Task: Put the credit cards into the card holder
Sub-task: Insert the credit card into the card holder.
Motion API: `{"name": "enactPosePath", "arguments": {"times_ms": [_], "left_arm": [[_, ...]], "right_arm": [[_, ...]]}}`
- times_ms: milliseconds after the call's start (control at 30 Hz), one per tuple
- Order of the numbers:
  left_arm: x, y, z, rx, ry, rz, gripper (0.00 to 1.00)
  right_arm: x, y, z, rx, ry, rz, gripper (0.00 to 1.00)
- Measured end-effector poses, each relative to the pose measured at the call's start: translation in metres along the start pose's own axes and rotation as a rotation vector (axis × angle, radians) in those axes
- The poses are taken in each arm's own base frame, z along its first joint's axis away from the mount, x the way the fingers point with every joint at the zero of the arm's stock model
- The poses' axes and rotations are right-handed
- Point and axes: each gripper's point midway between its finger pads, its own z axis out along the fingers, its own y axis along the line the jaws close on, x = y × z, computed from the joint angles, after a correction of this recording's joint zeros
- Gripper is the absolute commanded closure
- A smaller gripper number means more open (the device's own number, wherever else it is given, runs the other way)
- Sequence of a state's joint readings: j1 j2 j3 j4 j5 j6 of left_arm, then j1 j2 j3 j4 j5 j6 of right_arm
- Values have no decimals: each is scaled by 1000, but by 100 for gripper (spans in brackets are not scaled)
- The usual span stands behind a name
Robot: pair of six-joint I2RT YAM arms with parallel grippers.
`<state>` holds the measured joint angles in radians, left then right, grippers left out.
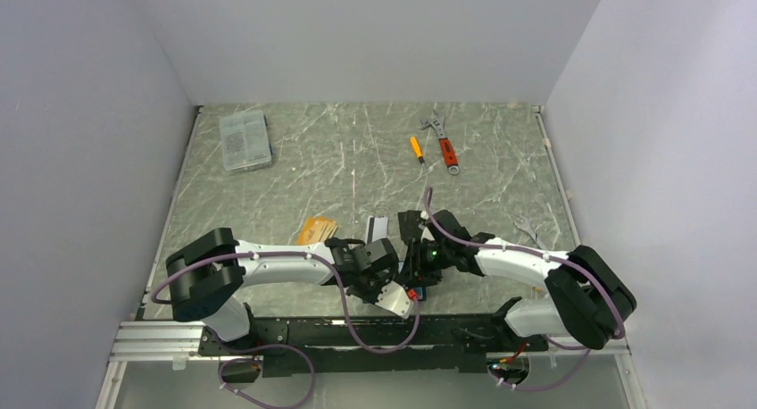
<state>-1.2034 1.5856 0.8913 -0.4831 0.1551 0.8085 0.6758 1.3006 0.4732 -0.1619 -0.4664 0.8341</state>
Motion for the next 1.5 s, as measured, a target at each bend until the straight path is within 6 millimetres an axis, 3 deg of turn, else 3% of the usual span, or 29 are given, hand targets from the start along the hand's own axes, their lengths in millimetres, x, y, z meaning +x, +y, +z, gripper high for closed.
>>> {"name": "enactPosePath", "arguments": {"times_ms": [267, 433, 533, 733, 1033, 1233, 1500], "left_arm": [[0, 0, 0, -1, -1, -1, 100], [2, 3, -2, -4, -3, -13, 98], [12, 7, -7, -7, 6, -47, 95], [45, 24, -25, -37, 49, -154, 94], [45, 25, -26, -47, 42, -159, 95], [56, 7, -13, -11, 57, -159, 96], [53, 7, -12, -29, 39, -146, 96]], "right_arm": [[1, -8, -3, 40, -30, -3, 70], [-2, -11, -4, 62, -56, -8, 93], [-3, -15, -5, 82, -67, -6, 100], [-4, -17, -5, 100, -72, -7, 100], [4, -5, 8, 144, -46, -74, 100], [12, -1, 15, 166, -31, -98, 100], [13, 9, 24, 168, -9, -111, 100]]}}
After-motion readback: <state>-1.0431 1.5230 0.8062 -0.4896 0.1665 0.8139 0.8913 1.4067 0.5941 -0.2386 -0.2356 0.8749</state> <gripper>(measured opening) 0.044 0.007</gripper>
